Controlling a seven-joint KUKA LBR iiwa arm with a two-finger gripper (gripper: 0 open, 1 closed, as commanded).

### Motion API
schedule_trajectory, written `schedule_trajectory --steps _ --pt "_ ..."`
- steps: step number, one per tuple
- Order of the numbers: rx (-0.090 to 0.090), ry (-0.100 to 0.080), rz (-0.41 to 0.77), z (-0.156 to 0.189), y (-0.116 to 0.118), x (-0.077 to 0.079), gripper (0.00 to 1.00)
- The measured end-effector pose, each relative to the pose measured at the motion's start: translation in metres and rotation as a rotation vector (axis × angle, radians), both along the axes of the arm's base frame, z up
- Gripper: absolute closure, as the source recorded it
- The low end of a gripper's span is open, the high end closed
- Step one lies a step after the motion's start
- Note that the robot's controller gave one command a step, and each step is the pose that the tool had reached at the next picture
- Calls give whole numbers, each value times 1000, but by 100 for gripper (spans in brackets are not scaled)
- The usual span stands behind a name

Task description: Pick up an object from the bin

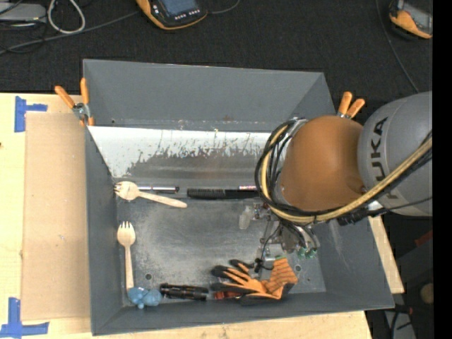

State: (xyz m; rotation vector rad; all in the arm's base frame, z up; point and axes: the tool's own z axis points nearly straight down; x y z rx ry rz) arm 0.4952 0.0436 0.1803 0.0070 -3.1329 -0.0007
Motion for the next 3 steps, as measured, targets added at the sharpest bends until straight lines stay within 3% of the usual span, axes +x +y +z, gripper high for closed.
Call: schedule_trajectory --steps 1,2,3 --pt "0 -6 -2 3 0 2 0" --pt "1 -9 91 -43 -13 -10 0" --pt "2 -16 240 -108 -40 -10 0"
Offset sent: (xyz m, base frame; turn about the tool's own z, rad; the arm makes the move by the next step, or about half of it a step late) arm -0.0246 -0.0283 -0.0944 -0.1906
